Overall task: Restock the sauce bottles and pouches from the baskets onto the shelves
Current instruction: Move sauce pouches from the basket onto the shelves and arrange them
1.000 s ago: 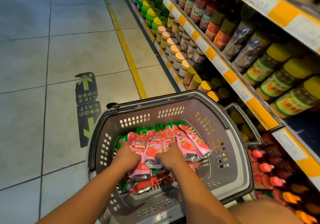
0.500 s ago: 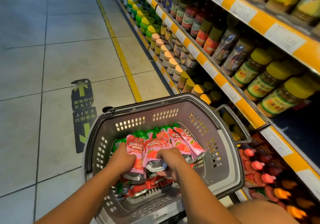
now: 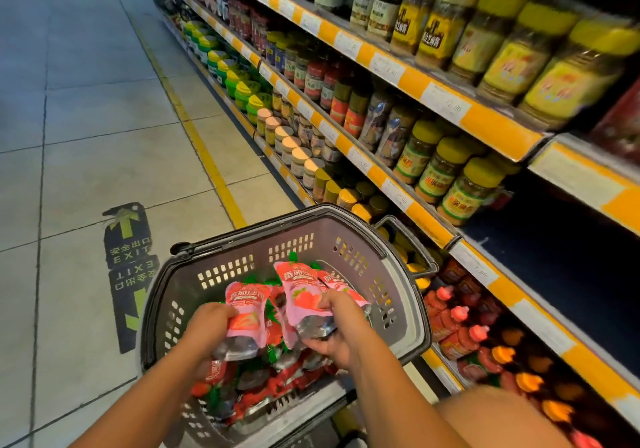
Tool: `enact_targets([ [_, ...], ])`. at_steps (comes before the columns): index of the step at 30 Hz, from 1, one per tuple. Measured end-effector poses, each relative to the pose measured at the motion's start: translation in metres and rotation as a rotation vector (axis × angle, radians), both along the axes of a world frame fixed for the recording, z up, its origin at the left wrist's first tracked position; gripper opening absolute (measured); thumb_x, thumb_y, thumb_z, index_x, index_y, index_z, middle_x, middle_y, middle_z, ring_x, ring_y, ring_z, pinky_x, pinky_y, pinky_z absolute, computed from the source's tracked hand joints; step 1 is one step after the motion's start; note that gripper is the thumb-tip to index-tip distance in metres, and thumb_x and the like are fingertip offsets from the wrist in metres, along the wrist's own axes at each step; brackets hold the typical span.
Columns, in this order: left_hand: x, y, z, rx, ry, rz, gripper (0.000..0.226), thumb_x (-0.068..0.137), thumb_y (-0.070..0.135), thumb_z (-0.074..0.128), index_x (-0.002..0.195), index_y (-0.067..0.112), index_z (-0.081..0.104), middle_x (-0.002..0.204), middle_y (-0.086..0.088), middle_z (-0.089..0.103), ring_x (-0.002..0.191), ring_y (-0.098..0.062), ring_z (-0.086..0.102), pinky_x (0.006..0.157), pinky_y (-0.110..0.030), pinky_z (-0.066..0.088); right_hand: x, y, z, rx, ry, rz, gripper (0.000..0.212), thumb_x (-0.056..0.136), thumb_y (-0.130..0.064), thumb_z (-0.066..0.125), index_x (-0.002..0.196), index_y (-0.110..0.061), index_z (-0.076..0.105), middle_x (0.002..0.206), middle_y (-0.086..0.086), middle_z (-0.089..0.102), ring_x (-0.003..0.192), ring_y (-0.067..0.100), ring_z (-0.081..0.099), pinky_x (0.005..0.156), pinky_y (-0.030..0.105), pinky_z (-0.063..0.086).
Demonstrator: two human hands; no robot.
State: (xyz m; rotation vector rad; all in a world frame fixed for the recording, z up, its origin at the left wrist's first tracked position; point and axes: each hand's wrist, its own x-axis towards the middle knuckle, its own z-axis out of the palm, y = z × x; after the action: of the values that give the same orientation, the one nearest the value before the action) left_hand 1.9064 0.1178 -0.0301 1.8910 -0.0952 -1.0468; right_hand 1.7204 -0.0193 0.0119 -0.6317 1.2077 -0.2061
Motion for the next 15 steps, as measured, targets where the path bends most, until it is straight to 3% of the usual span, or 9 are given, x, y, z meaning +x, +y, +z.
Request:
enact_targets([
  [4, -0.010, -0.004, 0.032, -0.128, 0.064, 0.080, 0.017, 0.097, 0.010, 0.058, 0.101, -0.001, 0.070, 0.085, -0.025, 0.075, 0.076, -0.042, 0.073, 0.074, -0.059, 0.059, -0.017, 0.001, 0.022, -0.055, -0.086, -0.102, 0.027, 0.087, -0.018, 0.066, 0.111, -0.006, 0.070, 0.081, 0.014, 0.076, 0.066, 0.027, 0.070, 0.058, 0.035, 0.058],
  [7, -0.021, -0.008, 0.061, -0.244, 0.104, 0.091, 0.018, 0.096, 0.010, 0.062, 0.106, -0.004, 0.067, 0.091, -0.030, 0.074, 0.075, -0.040, 0.071, 0.076, -0.054, 0.057, -0.030, 0.000, 0.039, -0.112, -0.143, -0.149, 0.032, 0.089, -0.025, 0.077, 0.115, -0.008, 0.068, 0.096, 0.021, 0.076, 0.077, 0.032, 0.068, 0.069, 0.042, 0.060],
  [10, -0.034, -0.013, 0.089, -0.350, 0.097, 0.026, 0.022, 0.094, 0.006, 0.063, 0.111, -0.009, 0.066, 0.103, -0.036, 0.070, 0.082, -0.041, 0.069, 0.082, -0.053, 0.053, -0.049, -0.002, 0.058, -0.195, -0.189, -0.176, 0.034, 0.089, -0.027, 0.081, 0.114, -0.010, 0.066, 0.092, 0.017, 0.078, 0.075, 0.032, 0.073, 0.066, 0.043, 0.062],
  [15, -0.065, -0.029, 0.130, -0.436, 0.102, -0.130, 0.023, 0.094, 0.005, 0.064, 0.116, 0.001, 0.068, 0.103, -0.024, 0.076, 0.090, -0.040, 0.074, 0.086, -0.050, 0.058, -0.109, -0.011, 0.095, -0.372, -0.155, -0.201, 0.026, 0.091, -0.025, 0.078, 0.109, -0.010, 0.067, 0.097, 0.016, 0.079, 0.085, 0.034, 0.078, 0.072, 0.051, 0.064],
])
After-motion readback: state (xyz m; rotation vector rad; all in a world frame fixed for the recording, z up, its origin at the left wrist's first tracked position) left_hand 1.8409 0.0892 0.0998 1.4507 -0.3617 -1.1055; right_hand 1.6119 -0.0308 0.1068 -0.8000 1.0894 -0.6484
